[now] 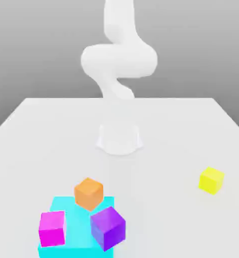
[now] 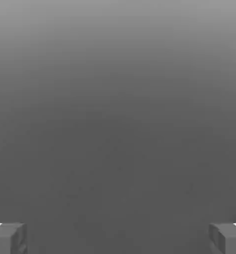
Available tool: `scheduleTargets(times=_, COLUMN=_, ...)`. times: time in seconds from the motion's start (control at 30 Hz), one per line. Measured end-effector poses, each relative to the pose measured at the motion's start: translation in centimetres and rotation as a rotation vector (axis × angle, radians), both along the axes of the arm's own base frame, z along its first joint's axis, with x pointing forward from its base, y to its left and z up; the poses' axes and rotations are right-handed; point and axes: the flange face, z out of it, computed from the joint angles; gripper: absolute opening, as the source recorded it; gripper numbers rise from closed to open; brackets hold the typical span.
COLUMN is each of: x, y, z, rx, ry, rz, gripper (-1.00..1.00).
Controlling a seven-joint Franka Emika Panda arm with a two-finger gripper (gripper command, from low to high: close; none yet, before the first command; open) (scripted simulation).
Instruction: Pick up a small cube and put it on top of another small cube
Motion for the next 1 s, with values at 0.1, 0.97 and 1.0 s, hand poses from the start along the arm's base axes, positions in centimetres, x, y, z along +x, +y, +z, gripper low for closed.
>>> scheduleTargets(times=0.1, x=2.7, y=4.6, z=-6.5, rx=-0.006, ry=0.100, rz=0.105, gripper=0.00)
scheduleTargets(times=0.97, x=-13.1, y=25.5, z=-52.4, rx=-0.325, ry=0.661, rz=0.703, gripper=0.00)
scheduleTargets(times=1.0, x=-13.1, y=25.4, z=-52.9, rx=-0.325, ry=0.661, rz=0.703, gripper=-1.00)
